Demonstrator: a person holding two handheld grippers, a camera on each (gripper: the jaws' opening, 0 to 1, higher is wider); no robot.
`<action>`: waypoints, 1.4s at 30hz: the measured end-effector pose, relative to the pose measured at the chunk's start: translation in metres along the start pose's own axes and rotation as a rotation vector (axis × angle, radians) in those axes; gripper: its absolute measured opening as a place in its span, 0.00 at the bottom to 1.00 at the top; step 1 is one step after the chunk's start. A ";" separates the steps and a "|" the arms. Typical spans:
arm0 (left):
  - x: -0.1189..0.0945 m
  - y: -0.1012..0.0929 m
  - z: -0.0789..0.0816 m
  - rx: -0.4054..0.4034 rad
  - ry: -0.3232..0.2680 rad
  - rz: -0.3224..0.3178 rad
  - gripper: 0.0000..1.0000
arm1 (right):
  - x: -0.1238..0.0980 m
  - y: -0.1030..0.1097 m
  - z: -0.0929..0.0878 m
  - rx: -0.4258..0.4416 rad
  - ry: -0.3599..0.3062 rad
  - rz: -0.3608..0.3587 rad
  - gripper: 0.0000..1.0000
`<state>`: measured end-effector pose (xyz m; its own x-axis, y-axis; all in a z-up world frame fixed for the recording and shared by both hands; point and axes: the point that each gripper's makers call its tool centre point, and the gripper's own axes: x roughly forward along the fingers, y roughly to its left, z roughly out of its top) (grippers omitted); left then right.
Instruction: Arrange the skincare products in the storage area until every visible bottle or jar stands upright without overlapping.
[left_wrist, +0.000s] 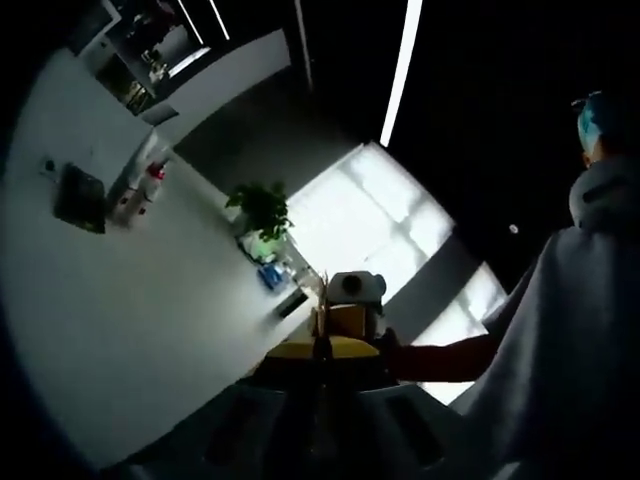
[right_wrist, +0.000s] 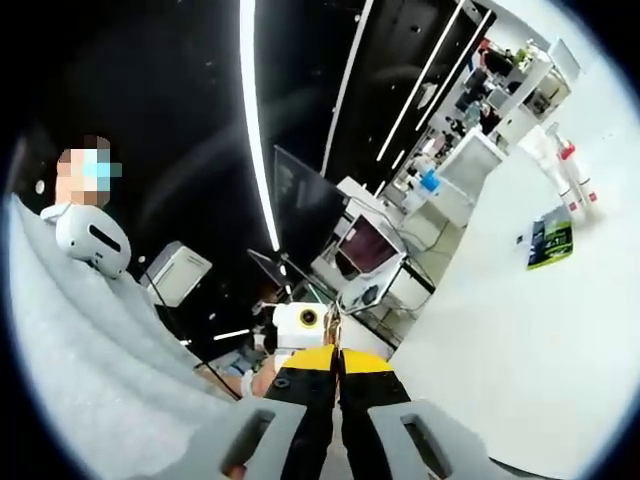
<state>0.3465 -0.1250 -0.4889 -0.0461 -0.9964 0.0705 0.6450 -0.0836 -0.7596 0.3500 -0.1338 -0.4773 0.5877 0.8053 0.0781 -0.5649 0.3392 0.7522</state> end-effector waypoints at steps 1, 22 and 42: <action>-0.001 0.001 -0.001 -0.006 0.004 0.004 0.00 | 0.001 -0.002 -0.001 0.000 0.007 -0.010 0.00; -0.014 0.012 0.020 -0.111 -0.041 0.031 0.00 | -0.025 -0.038 0.006 -0.449 0.151 -0.410 0.71; -0.035 0.048 0.082 -0.120 -0.086 0.113 0.00 | -0.069 -0.103 -0.036 -0.902 0.619 -0.763 0.51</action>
<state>0.4416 -0.0933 -0.4746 0.0901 -0.9954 0.0315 0.5467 0.0230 -0.8370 0.3462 -0.2070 -0.5837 0.7036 0.2764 -0.6546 -0.5385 0.8085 -0.2374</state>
